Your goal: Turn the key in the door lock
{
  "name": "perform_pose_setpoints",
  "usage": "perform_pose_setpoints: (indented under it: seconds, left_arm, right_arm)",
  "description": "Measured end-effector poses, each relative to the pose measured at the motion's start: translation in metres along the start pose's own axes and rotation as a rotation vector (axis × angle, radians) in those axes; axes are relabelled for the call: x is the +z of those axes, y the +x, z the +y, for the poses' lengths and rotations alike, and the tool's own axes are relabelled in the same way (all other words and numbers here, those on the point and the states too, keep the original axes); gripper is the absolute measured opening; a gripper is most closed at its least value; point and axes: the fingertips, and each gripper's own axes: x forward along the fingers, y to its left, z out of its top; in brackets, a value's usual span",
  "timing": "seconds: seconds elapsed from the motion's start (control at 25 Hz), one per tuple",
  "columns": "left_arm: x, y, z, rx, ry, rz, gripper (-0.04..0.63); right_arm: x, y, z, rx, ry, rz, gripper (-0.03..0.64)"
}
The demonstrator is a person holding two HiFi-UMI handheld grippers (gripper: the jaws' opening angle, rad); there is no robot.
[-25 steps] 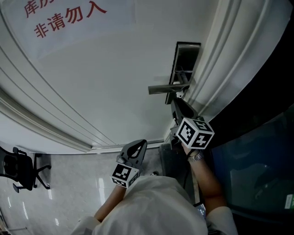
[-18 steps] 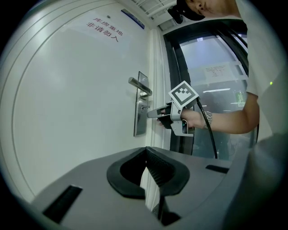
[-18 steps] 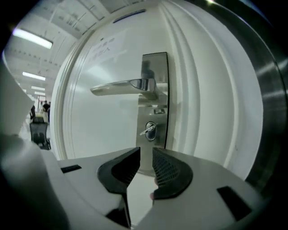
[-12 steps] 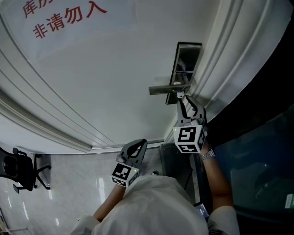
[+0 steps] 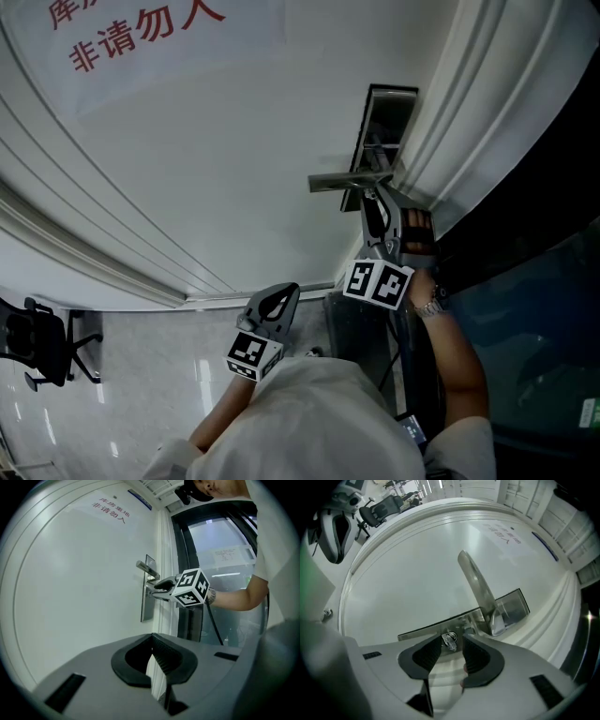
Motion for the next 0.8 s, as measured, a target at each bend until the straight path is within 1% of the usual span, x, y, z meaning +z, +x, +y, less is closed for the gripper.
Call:
perform_pose_setpoints:
  seconds: [0.08, 0.24, 0.32, 0.36, 0.52, 0.6, 0.72, 0.8]
  left_arm:
    - [0.000, -0.001, 0.001, 0.003, 0.001, 0.000, 0.006]
    - [-0.001, -0.002, 0.002, 0.012, -0.001, -0.003, 0.006]
    - [-0.001, -0.003, 0.003, 0.015, -0.002, -0.002, 0.006]
    - [-0.001, -0.003, 0.004, 0.016, -0.003, -0.001, 0.006]
    - [-0.003, -0.003, 0.003, 0.014, -0.007, 0.002, 0.006]
    - [-0.002, -0.002, 0.001, 0.011, -0.008, 0.000, 0.006]
    - [-0.002, -0.001, 0.001, 0.010, -0.012, -0.003, 0.006]
    - [-0.001, -0.001, 0.002, 0.012, -0.014, -0.003, 0.006]
  right_arm:
    - [0.002, 0.003, 0.001, -0.006, -0.014, -0.002, 0.126]
    - [0.000, 0.008, 0.007, 0.013, 0.020, 0.018, 0.126]
    - [-0.001, 0.010, 0.006, 0.005, 0.038, 0.026, 0.124]
    - [-0.002, 0.010, 0.005, -0.002, 0.051, 0.028, 0.123]
    - [-0.002, 0.012, 0.001, -0.018, 0.121, 0.044, 0.081]
    - [-0.004, 0.013, 0.000, -0.035, 0.155, 0.048, 0.035]
    - [-0.005, 0.012, 0.000, -0.054, 0.213, 0.044, 0.031]
    - [-0.005, 0.011, -0.001, -0.061, 0.276, 0.050, 0.029]
